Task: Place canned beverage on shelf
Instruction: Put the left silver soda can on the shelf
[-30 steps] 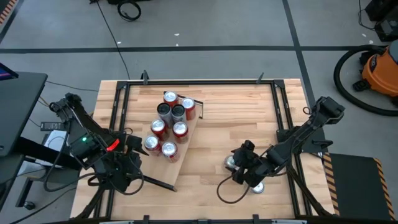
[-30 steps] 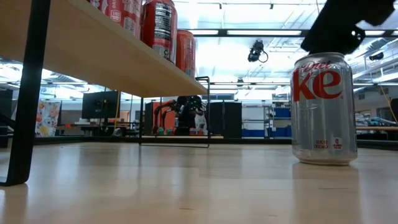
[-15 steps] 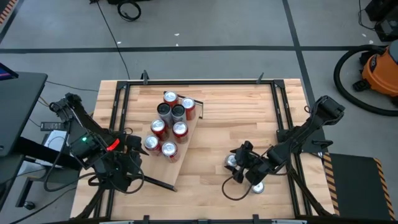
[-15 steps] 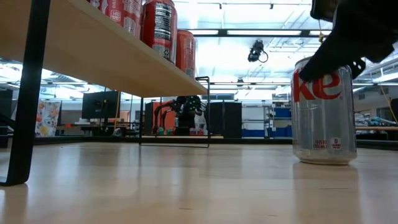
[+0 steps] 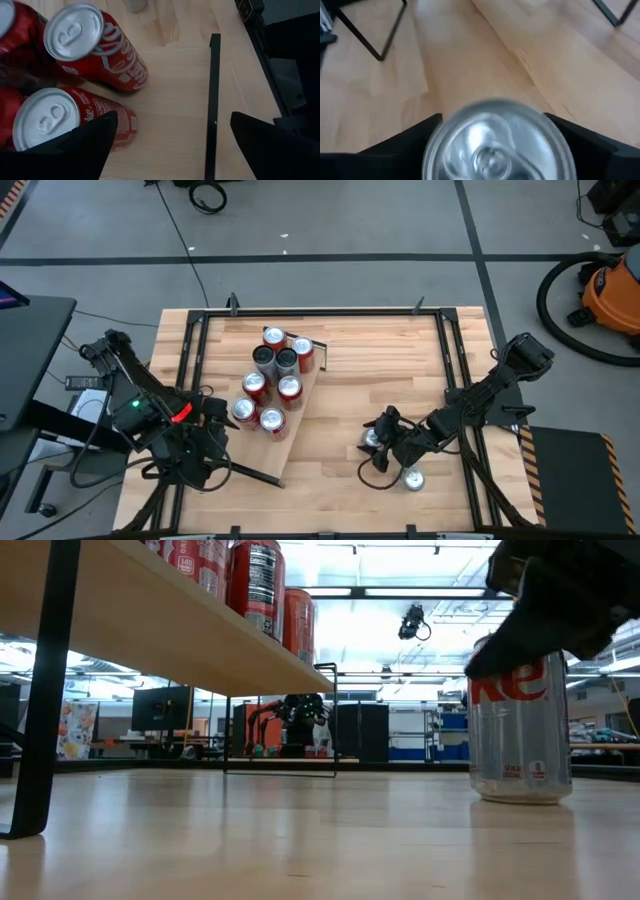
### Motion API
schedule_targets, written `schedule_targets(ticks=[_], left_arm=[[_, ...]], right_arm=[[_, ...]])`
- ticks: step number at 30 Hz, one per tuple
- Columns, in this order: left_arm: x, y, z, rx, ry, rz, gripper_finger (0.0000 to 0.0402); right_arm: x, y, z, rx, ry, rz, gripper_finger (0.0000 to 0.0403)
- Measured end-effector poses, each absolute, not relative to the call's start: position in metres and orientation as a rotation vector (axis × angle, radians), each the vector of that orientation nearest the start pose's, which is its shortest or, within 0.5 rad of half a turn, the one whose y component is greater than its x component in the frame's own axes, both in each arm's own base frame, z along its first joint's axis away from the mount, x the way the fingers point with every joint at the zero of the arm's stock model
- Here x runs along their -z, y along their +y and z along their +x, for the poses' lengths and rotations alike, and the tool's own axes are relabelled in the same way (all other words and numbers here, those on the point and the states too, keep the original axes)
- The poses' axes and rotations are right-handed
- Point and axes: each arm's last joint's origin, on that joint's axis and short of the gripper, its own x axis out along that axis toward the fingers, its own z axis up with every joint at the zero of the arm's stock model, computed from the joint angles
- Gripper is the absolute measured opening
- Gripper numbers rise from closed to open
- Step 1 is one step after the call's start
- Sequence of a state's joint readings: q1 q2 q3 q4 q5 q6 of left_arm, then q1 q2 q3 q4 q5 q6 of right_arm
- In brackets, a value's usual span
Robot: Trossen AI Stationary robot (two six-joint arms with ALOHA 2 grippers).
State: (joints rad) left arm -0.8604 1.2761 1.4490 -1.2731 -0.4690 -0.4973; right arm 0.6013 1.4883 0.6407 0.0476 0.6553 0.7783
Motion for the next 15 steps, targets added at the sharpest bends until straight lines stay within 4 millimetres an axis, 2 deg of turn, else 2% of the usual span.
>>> schedule_targets(ticks=[5,10,15], left_arm=[[-0.376,-0.161,0.144,0.092,0.836,0.308,0.0400],[-0.376,-0.167,0.134,0.084,0.794,0.355,0.0400],[-0.376,-0.169,0.131,0.081,0.784,0.352,0.0400]], right_arm=[[-0.165,0.139,0.243,0.242,0.558,0.242,0.0299],[-0.167,0.146,0.271,0.261,0.599,0.170,0.0298],[-0.174,0.152,0.310,0.278,0.638,0.142,0.0302]])
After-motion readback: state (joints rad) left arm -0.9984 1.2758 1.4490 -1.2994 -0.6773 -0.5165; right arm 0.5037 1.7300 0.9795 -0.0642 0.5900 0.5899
